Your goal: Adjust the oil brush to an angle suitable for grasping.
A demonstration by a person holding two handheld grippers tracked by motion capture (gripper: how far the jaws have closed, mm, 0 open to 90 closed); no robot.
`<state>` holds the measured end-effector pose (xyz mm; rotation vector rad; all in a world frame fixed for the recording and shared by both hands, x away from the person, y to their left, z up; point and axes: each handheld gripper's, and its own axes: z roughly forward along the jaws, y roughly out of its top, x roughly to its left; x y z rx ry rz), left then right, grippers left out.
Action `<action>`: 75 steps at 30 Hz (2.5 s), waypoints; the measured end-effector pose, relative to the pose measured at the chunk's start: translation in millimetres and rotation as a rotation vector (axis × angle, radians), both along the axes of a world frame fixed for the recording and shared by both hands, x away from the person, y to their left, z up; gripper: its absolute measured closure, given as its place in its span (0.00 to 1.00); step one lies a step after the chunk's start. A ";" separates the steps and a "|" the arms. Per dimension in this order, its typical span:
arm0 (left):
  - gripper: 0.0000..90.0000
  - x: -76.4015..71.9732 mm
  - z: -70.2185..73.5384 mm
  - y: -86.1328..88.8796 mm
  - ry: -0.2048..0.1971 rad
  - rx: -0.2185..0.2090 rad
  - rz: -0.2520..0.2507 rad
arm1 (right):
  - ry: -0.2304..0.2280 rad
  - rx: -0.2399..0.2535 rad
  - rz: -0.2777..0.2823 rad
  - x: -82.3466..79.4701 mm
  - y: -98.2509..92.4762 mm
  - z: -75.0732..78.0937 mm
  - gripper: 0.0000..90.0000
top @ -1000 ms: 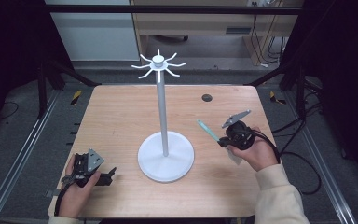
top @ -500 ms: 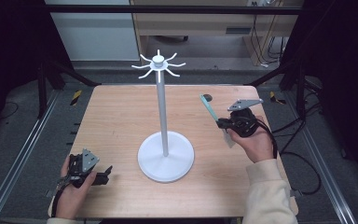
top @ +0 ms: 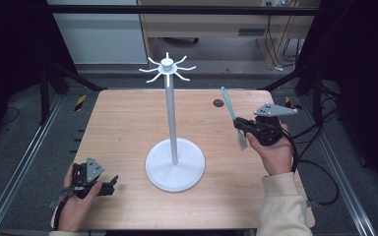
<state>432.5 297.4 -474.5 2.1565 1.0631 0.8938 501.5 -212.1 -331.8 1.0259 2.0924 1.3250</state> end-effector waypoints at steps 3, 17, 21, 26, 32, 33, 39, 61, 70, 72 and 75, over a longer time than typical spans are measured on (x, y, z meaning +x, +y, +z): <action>0.03 0.1 -0.1 0.6 -0.003 0.018 -0.005 | -0.022 0.036 -0.003 -3.7 -0.9 5.0 0.92; 0.04 1.6 -1.6 0.3 -0.009 0.048 -0.032 | -0.108 0.085 0.018 -22.3 9.0 28.9 0.92; 0.04 1.2 -1.0 -0.6 -0.013 0.041 -0.038 | -0.114 0.087 0.017 -24.9 8.7 30.2 0.92; 0.03 0.6 0.1 0.6 -0.008 0.022 -0.031 | -0.127 0.082 0.010 -27.2 10.2 32.3 0.92; 0.03 -0.5 1.9 1.7 -0.020 -0.009 -0.026 | -0.142 0.094 0.010 -29.4 12.7 35.5 0.92; 0.02 -0.6 2.1 1.7 -0.020 -0.011 -0.025 | -0.145 0.098 0.013 -29.9 13.1 36.0 0.92; 0.02 -0.7 2.4 0.3 -0.024 -0.001 -0.026 | -0.159 0.100 0.022 -34.1 15.9 39.2 0.92; 0.02 -1.5 3.7 -0.8 -0.033 0.004 -0.035 | -0.209 0.117 0.058 -48.2 26.8 55.4 0.92; 0.02 -1.5 4.0 -0.9 -0.028 0.003 -0.037 | -0.221 0.123 0.076 -52.6 30.6 59.7 0.92; 0.02 -1.4 3.7 -1.2 -0.026 0.002 -0.038 | -0.220 0.126 0.080 -52.7 30.9 59.6 0.92; 0.02 -1.5 3.7 -1.7 -0.024 0.007 -0.040 | -0.214 0.164 0.102 -53.5 30.3 60.7 0.92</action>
